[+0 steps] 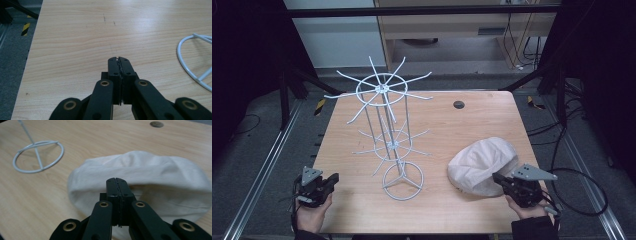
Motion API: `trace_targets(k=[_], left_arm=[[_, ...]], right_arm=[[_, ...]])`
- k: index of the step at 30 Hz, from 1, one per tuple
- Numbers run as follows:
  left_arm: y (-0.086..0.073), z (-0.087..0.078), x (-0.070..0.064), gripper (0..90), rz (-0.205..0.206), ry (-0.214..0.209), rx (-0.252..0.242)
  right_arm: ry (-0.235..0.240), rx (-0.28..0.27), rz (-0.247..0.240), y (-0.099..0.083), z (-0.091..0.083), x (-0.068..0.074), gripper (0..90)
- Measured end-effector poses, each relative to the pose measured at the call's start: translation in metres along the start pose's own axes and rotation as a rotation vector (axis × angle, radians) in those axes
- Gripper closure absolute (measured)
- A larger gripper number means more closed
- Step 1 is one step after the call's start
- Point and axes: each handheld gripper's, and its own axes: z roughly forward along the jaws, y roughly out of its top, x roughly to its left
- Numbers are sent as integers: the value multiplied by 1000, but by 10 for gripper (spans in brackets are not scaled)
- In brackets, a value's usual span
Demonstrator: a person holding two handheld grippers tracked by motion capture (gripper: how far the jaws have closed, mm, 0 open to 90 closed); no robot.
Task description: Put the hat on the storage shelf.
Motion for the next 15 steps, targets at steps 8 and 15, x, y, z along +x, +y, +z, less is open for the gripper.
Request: trace_targets(k=[8, 15], left_arm=[[0, 1, -1, 882, 4, 1, 3], [1, 2, -2, 879, 13, 11, 2]], right_arm=[[71, 77, -21, -11, 27, 21, 899], [75, 90, -18, -6, 51, 35, 899]])
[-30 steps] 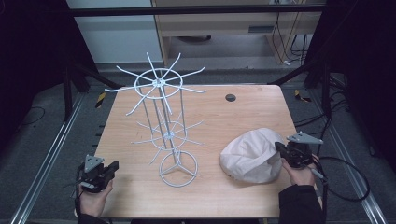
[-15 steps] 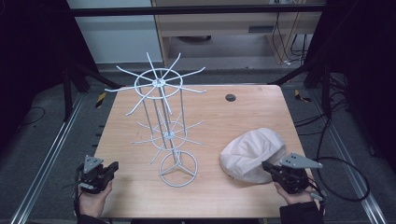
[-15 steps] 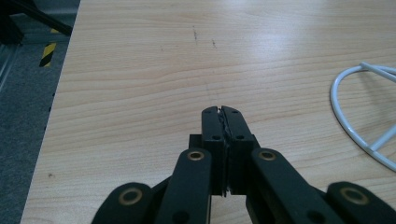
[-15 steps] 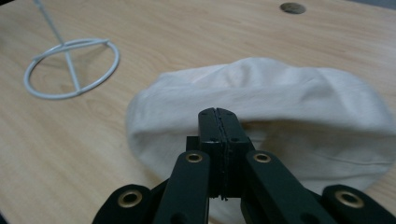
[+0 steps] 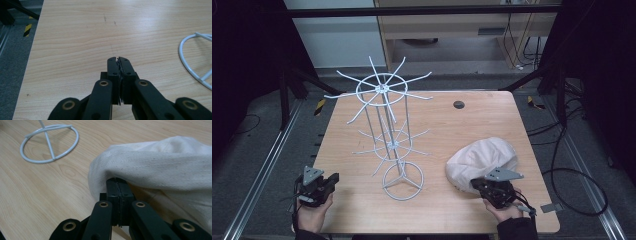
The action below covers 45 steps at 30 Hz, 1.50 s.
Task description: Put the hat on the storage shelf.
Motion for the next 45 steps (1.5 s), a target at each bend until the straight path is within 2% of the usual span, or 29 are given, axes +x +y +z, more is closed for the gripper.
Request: trace_targets(k=[8, 15, 20, 22, 24, 25, 26, 27, 28, 29, 30, 31, 32, 33, 34, 35, 36, 37, 38, 40, 42, 45], left_arm=[[0, 2, 0, 879, 3, 1, 7], [0, 2, 0, 876, 2, 0, 6], [0, 2, 0, 876, -1, -3, 4], [0, 2, 0, 876, 0, 0, 4], [0, 1, 0, 876, 0, 1, 2], [0, 1, 1, 877, 1, 2, 0], [0, 2, 1, 877, 0, 2, 2], [0, 2, 1, 878, 0, 2, 2], [0, 3, 1, 878, 1, 3, 7], [0, 3, 1, 878, 1, 3, 7], [0, 3, 1, 878, 0, 2, 8], [0, 3, 1, 878, 0, 2, 8], [1, 4, 0, 878, 0, 2, 8], [1, 4, 0, 878, 0, 2, 8], [1, 4, 0, 878, -1, 5, 8], [1, 4, 0, 878, -1, 5, 8], [1, 4, 0, 878, -2, 4, 7], [1, 5, 0, 878, -1, 3, 7], [2, 5, 0, 879, 2, 4, 8], [2, 6, 0, 879, 3, 5, 11], [2, 6, 0, 879, 4, 5, 11], [2, 6, 0, 880, 5, 4, 9]], right_arm=[[13, -10, -5, 13, 21, 12, 899], [17, -24, 14, 23, 37, 16, 897], [33, -40, 6, 24, 32, 18, 895], [47, -84, 5, 27, 16, 17, 895], [46, -94, 3, 27, 12, 16, 896], [41, -115, 12, 28, 2, 12, 896], [21, -153, 25, 31, -11, 2, 896], [21, -153, 25, 31, -11, 2, 896], [-19, -179, 52, 33, -21, -14, 896], [-19, -179, 52, 33, -21, -14, 896], [-64, -195, 79, 34, -26, -32, 896], [-64, -195, 79, 34, -26, -32, 896], [-105, -197, 116, 36, -26, -52, 896], [-105, -197, 116, 36, -26, -52, 896], [-143, -181, 145, 38, -18, -72, 895], [-143, -181, 145, 38, -18, -72, 895], [-173, -151, 149, 38, -8, -86, 895], [-173, -151, 149, 38, -8, -86, 895], [-195, -134, 161, 38, -1, -97, 894], [-209, -127, 186, 37, 8, -108, 894], [-213, -123, 180, 37, 11, -112, 893], [-233, -80, 188, 32, 27, -127, 896]])
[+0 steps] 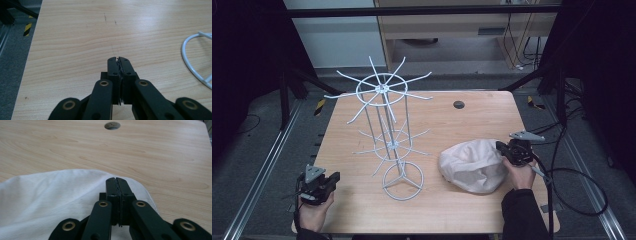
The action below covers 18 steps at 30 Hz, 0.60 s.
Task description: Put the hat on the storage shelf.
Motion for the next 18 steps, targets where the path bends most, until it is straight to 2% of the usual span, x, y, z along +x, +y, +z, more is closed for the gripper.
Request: trace_targets(k=[3, 8, 12, 18], left_arm=[[0, 0, 0, 880, 1, -3, -1], [0, 0, -1, 879, 3, -7, -3], [0, 0, -1, 880, 4, -8, -5], [0, -1, -1, 880, 5, -11, -7]], right_arm=[[-16, 47, -7, -4, 6, -3, 897], [-34, 88, -30, -8, 5, -1, 899], [-46, 107, -25, -16, -3, -1, 900], [-68, 125, -45, -26, -21, 0, 900]])
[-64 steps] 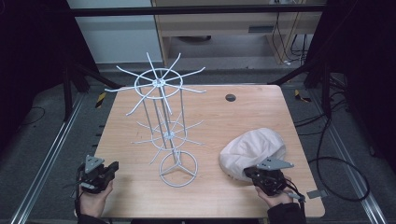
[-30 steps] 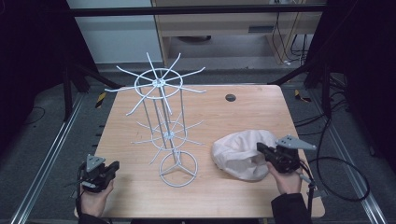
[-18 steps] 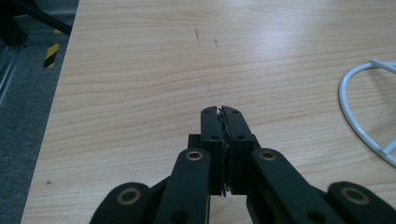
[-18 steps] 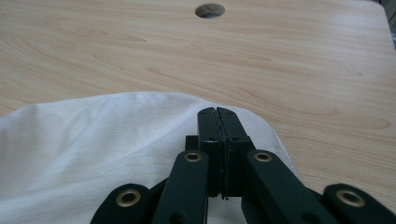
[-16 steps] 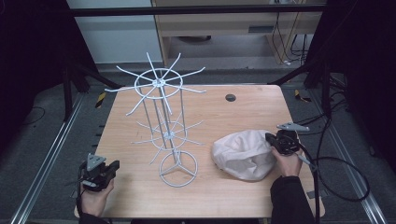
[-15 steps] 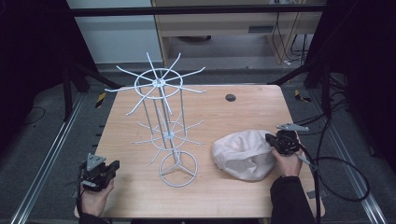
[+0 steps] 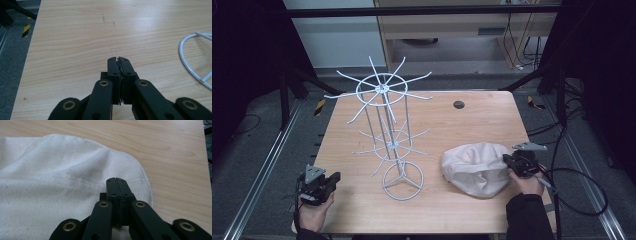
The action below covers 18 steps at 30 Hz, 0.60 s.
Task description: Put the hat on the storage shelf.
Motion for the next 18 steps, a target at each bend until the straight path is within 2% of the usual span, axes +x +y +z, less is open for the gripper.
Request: trace_targets(k=[4, 12, 16, 18], left_arm=[[0, 0, 0, 880, 2, -1, 0], [-1, -2, -1, 881, 5, -2, -2], [-1, -2, -1, 881, 5, -5, 0], [-1, -2, -1, 881, 5, -6, 0]], right_arm=[[-1, 3, -1, -9, -11, 0, 900], [14, 11, -35, -30, -33, 14, 900], [22, 8, -43, -33, -39, 20, 900], [33, -19, -47, -30, -45, 21, 900]])
